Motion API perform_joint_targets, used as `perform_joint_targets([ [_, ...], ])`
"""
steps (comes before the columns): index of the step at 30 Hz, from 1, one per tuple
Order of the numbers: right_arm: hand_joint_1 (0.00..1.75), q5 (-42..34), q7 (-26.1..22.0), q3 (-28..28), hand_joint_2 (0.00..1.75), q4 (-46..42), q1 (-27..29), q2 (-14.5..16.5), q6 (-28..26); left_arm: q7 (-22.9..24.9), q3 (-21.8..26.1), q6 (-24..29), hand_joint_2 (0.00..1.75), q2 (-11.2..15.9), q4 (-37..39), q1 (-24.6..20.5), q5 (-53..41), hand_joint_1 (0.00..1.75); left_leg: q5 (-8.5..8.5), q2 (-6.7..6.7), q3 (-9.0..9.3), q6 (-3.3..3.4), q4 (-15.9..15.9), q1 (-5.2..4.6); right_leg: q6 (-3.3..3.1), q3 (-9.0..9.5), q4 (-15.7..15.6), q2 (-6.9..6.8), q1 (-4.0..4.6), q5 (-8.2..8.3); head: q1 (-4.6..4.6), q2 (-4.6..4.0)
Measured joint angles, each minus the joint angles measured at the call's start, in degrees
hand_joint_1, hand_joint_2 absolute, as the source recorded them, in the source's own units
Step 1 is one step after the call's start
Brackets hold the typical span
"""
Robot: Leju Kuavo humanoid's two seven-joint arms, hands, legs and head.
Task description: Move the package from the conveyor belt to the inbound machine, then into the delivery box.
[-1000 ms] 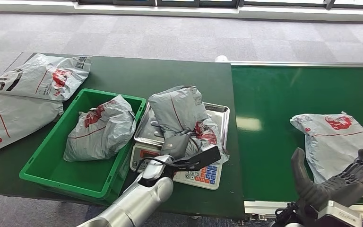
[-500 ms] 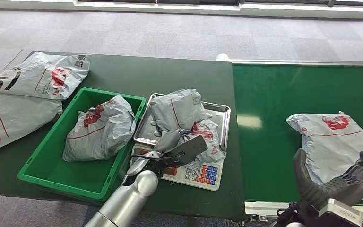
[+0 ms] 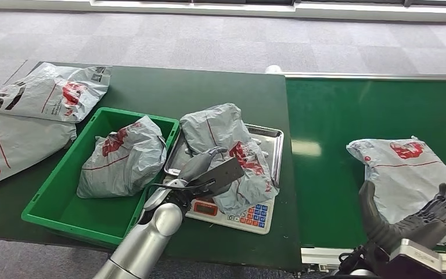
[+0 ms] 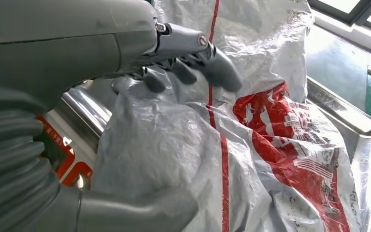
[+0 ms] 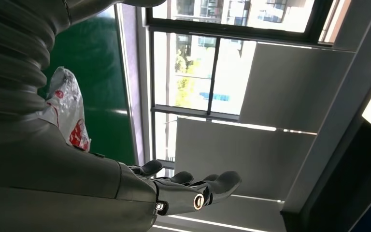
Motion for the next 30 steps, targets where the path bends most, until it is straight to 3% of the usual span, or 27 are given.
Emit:
perform_joint_targets([
  [16, 0.0, 0.3, 0.0, -0.8, 1.75, 0.6, -0.2, 0.0, 0.0, -1.3, 1.3, 1.5, 1.75, 0.0, 1.2, -1.0, 0.3, 1.74, 0.0, 0.0, -0.02, 0.0, 0.0, 0.0, 0.0, -0.04, 0.0, 0.01, 0.0, 0.0, 0.0, 0.0],
  [20, 0.0, 0.5, 0.2, -0.8, 1.75, 0.6, -0.1, 0.0, 0.0, -2.1, 1.3, 2.0, 1.75, 0.0, 1.7, -1.0, 0.4, 0.1, 0.0, 0.0, -0.03, -0.01, 0.0, 0.0, 0.0, -0.04, 0.0, 0.01, 0.0, 0.0, 0.0, 0.0],
  [22, 0.0, 0.5, 0.2, -0.8, 1.75, 0.6, -0.1, 0.0, 0.0, -2.9, 1.3, 2.6, 1.75, 0.0, 1.8, -1.0, 0.7, 0.0, 0.0, 0.0, -0.03, -0.01, 0.0, 0.0, 0.0, -0.04, 0.0, 0.01, 0.0, 0.0, 0.0, 0.0],
  [30, 0.0, -0.2, 0.3, -0.8, 1.75, 1.3, -0.5, -0.1, 0.0, -6.3, 1.3, 3.5, 1.75, 0.0, -0.9, -0.9, 5.0, 0.0, 0.01, 0.0, -0.05, -0.01, 0.0, 0.0, 0.0, -0.04, 0.0, 0.0, 0.0, 0.0, 0.0, 0.0],
])
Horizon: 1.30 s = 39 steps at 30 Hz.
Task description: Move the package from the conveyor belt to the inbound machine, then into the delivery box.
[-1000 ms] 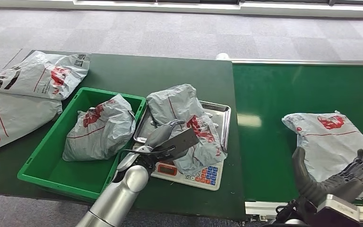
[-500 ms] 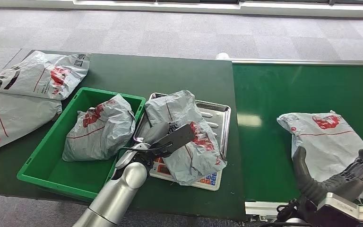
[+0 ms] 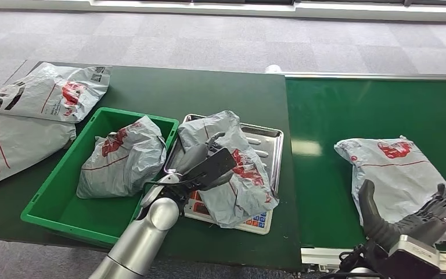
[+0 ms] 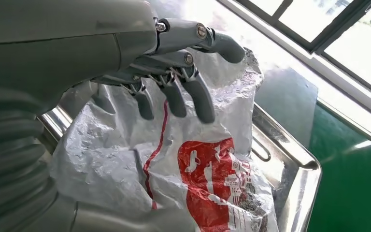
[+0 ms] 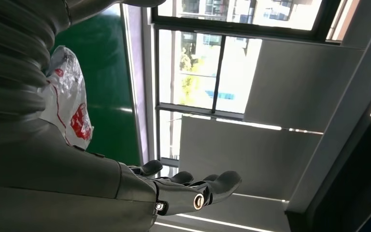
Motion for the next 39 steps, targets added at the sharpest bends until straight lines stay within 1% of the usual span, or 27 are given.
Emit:
perform_joint_targets([
  [7, 0.0, 0.0, 0.1, 0.0, 1.75, 0.4, -0.4, -0.2, 0.0, 0.1, 0.0, -0.4, 1.75, 0.0, -1.3, 0.1, 0.4, 0.0, 0.0, -0.01, 0.0, 0.0, 0.0, 0.0, 0.0, 0.0, 0.0, -0.01, 0.0, 0.0, 0.0, 0.0],
  [12, 0.0, 0.4, 0.2, 0.0, 1.75, 0.7, -0.4, -0.3, 0.0, -1.4, -0.2, -0.9, 1.75, 0.1, -1.3, 0.1, 0.9, 0.0, 0.0, -0.01, 0.0, 0.0, 0.0, 0.0, 0.0, -0.01, 0.0, -0.01, 0.0, 0.0, 0.0, 0.0],
  [15, 0.0, 0.4, 0.4, 0.0, 1.75, 0.9, -0.6, -0.4, 0.0, 0.8, -1.3, -3.0, 1.75, 0.4, -0.8, -0.1, -1.8, 0.0, 0.0, -0.01, 0.0, 0.0, 0.0, 0.0, 0.0, -0.01, 0.0, -0.01, 0.0, 0.0, 0.0, 0.0],
  [18, 0.0, 0.6, 0.9, 0.1, 1.75, 1.2, -1.1, -0.5, 0.0, 4.2, -3.5, -3.8, 1.75, 0.6, 1.7, -0.6, -7.6, 0.0, 0.0, 0.0, 0.0, 0.0, 0.0, 0.0, 0.0, -0.01, 0.0, 0.0, 0.0, 0.0, 0.0, 0.0],
  [21, 0.0, 1.1, 1.5, 0.3, 1.75, 1.5, -1.5, -0.6, 0.0, 5.8, -5.2, -3.3, 1.75, 0.5, 5.5, -1.1, -12.5, 0.0, 0.01, 0.0, 0.01, 0.0, 0.0, 0.0, 0.0, 0.0, 0.0, 0.0, 0.0, 0.0, 0.0, 0.0],
  [25, 0.0, 1.6, 1.9, 0.4, 1.75, 1.6, -1.6, -0.6, 0.0, 6.1, -6.0, -2.6, 1.75, 0.2, 9.2, -1.9, -15.0, 0.0, 0.01, -0.01, 0.04, 0.0, 0.0, 0.0, 0.0, 0.04, 0.0, 0.0, 0.0, 0.0, 0.0, 0.0],
  [30, 0.0, 1.7, 1.9, 0.5, 1.75, 1.6, -1.7, -0.6, 0.0, 6.1, -6.3, -2.6, 1.75, 0.0, 11.2, -2.7, -15.8, 0.0, 0.01, -0.01, 0.1, 0.0, 0.0, 0.0, 0.0, 0.11, 0.0, -0.01, 0.0, 0.0, 0.0, 0.0],
  [31, 0.0, 1.7, 1.9, 0.5, 1.75, 1.6, -1.7, -0.6, 0.0, 6.3, -6.3, -2.8, 1.75, 0.0, 11.4, -2.8, -15.9, 0.08, 0.01, -0.01, 0.12, 0.0, 0.0, 0.0, 0.0, 0.13, 0.0, -0.01, 0.0, 0.0, 0.0, 0.0],
  [32, 0.0, 1.7, 2.0, 0.5, 1.75, 1.6, -1.8, -0.6, 0.0, 6.4, -6.3, -3.1, 1.75, -0.1, 11.6, -2.9, -16.2, 0.45, 0.01, -0.01, 0.14, 0.0, 0.0, 0.0, 0.0, 0.16, 0.0, -0.01, 0.0, 0.0, 0.0, 0.0],
  [34, 0.0, 1.9, 2.0, 0.5, 1.75, 1.6, -1.9, -0.6, 0.0, 6.7, -6.3, -3.6, 1.75, -0.2, 12.1, -3.1, -17.1, 1.32, 0.01, -0.01, 0.2, 0.01, 0.0, 0.0, 0.0, 0.22, 0.0, -0.01, 0.0, 0.01, 0.0, 0.0],
  [35, 0.0, 2.0, 2.0, 0.5, 1.75, 1.6, -2.0, -0.6, 0.0, 6.8, -6.3, -3.7, 1.75, -0.4, 12.3, -3.1, -17.6, 1.68, 0.01, -0.01, 0.23, 0.01, 0.0, 0.0, 0.0, 0.24, 0.0, -0.01, 0.0, 0.01, 0.0, 0.0],
  [36, 0.0, 2.1, 2.0, 0.5, 1.75, 1.6, -2.0, -0.6, 0.0, 6.8, -6.3, -3.8, 1.75, -0.5, 12.5, -3.1, -18.0, 1.75, 0.02, -0.01, 0.25, 0.01, 0.0, 0.0, 0.0, 0.27, 0.0, -0.01, 0.0, 0.01, 0.0, 0.0],
  [39, 0.0, 2.2, 2.0, 0.5, 1.75, 1.6, -2.0, -0.6, 0.0, 6.3, -6.3, -3.8, 1.75, -0.8, 12.9, -3.1, -18.6, 1.75, 0.03, -0.02, 0.29, 0.03, 0.0, 0.0, 0.01, 0.32, 0.0, -0.03, 0.0, 0.01, 0.0, 0.0],
])
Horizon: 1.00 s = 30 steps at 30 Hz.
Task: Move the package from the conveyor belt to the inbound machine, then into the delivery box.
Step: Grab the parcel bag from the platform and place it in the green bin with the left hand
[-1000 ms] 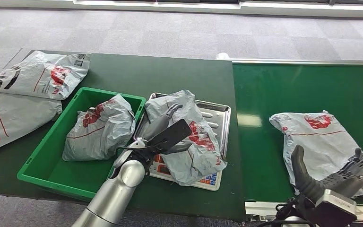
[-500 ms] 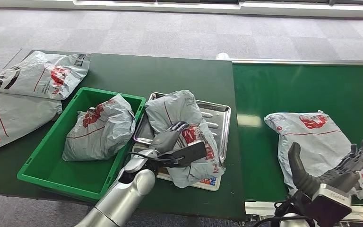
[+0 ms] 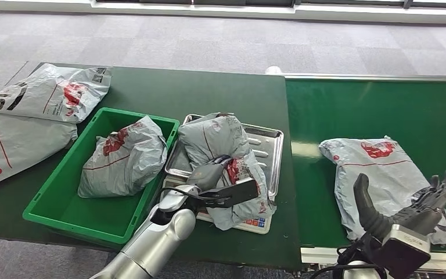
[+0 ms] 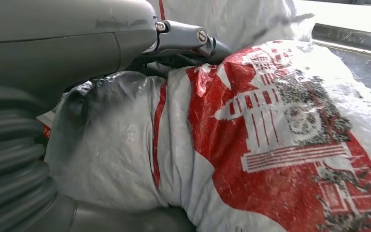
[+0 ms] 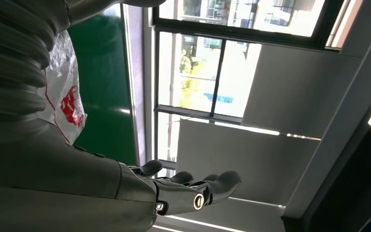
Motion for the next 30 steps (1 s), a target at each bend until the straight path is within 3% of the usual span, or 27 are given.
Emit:
perform_joint_targets([
  [8, 0.0, 0.3, -0.1, 0.0, 1.75, 0.0, 0.8, 0.0, 0.0, -1.5, 0.8, -0.8, 1.75, -0.3, -1.8, 0.5, 1.1, 1.75, 0.05, 0.0, 0.06, 0.04, 0.0, 0.0, 0.01, 0.08, 0.0, -0.04, 0.0, 0.06, 0.0, 0.0],
  [20, 0.0, 0.6, -0.9, -0.7, 1.75, -0.5, 2.5, 0.1, 0.0, -3.1, 3.1, -5.0, 1.75, 1.2, -13.2, 3.4, 8.3, 1.75, 0.07, 0.01, -0.17, 0.02, 0.0, 0.0, -0.02, -0.21, 0.0, 0.0, 0.0, 0.09, 0.0, 0.0],
  [30, 0.0, 0.4, -1.5, -1.2, 1.75, -0.7, 2.9, 0.2, -0.1, -4.2, 3.6, -4.7, 1.75, 2.7, -19.2, 4.2, 12.7, 1.75, 0.07, 0.01, -0.3, 0.02, 0.0, 0.0, -0.02, -0.33, 0.0, 0.01, 0.0, 0.09, 0.0, 0.0],
])
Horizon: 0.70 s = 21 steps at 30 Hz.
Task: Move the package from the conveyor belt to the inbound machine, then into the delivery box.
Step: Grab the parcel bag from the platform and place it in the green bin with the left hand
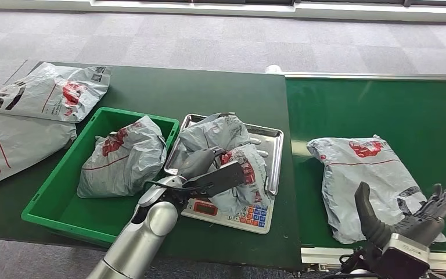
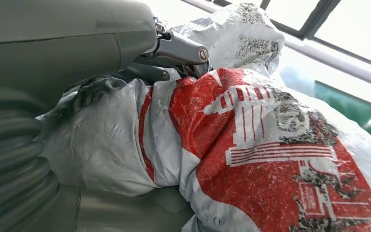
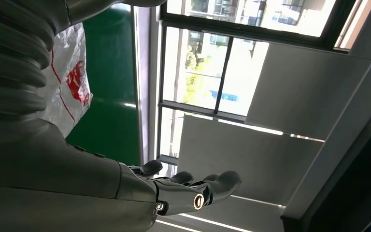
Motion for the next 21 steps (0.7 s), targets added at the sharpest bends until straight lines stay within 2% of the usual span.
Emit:
perform_joint_targets([
  [2, 0.0, -0.1, -0.4, -0.4, 1.75, -0.1, 0.2, 0.1, 0.0, -1.2, 0.4, 1.4, 1.75, 0.4, -2.1, 0.3, 1.8, 1.75, 0.0, 0.0, -0.01, 0.0, 0.0, 0.0, 0.0, -0.01, 0.0, 0.0, 0.0, 0.0, 0.0, 0.0],
  [4, 0.0, 0.0, -0.7, -0.9, 1.75, -0.6, 0.9, 0.4, 0.0, -3.4, 0.9, 5.2, 1.75, 0.9, -5.3, 0.9, 3.2, 1.75, 0.0, 0.0, -0.04, 0.0, 0.0, 0.0, 0.0, -0.04, 0.0, 0.0, 0.0, 0.0, 0.0, 0.0],
  [8, 0.0, 0.4, -0.8, -1.9, 1.75, -3.4, 3.8, 1.3, 0.0, -8.6, 2.6, 19.9, 1.75, 2.7, -15.4, 2.3, 1.7, 1.75, 0.0, 0.0, -0.14, -0.02, 0.0, 0.02, -0.02, -0.15, 0.0, 0.01, 0.03, -0.02, 0.0, 0.0],
  [10, 0.0, 0.4, -0.8, -2.3, 1.75, -5.2, 5.5, 1.7, 0.0, -9.2, 4.3, 27.5, 1.75, 4.1, -21.4, 2.7, -1.6, 1.75, -0.01, 0.0, -0.18, -0.03, 0.0, 0.04, -0.05, -0.19, 0.0, 0.02, 0.06, -0.04, 0.0, 0.0],
  [12, 0.0, 0.3, -0.8, -2.5, 1.75, -6.7, 6.9, 1.9, 0.0, -8.4, 7.0, 32.9, 1.75, 5.9, -26.1, 2.9, -4.7, 1.75, -0.02, 0.02, -0.17, -0.04, 0.0, 0.07, -0.09, -0.2, 0.0, 0.02, 0.08, -0.07, 0.0, 0.0],
  [14, 0.0, 0.3, -0.8, -2.7, 1.75, -7.7, 8.0, 2.0, 0.0, -6.6, 10.4, 35.8, 1.75, 8.0, -28.4, 3.2, -7.5, 1.75, -0.01, 0.03, -0.13, -0.06, -0.1, 0.08, -0.12, -0.18, 0.1, 0.01, 0.09, -0.1, -0.01, 0.0],
  [17, 0.0, 0.5, -0.8, -2.7, 1.75, -8.5, 9.1, 2.2, 0.0, -4.8, 15.9, 37.0, 1.75, 10.7, -29.2, 4.4, -10.4, 1.75, 0.05, 0.04, -0.11, -0.14, -0.1, 0.1, -0.16, -0.21, 0.1, 0.03, 0.1, -0.09, -0.02, 0.0],
  [21, 0.0, 0.7, -0.8, -2.7, 1.75, -8.9, 9.5, 2.4, 0.0, -5.1, 19.8, 37.3, 1.75, 12.2, -29.3, 5.4, -11.1, 1.75, 0.09, 0.02, -0.13, -0.16, -0.1, 0.1, -0.18, -0.19, 0.1, 0.01, 0.09, -0.04, -0.01, 0.0],
])
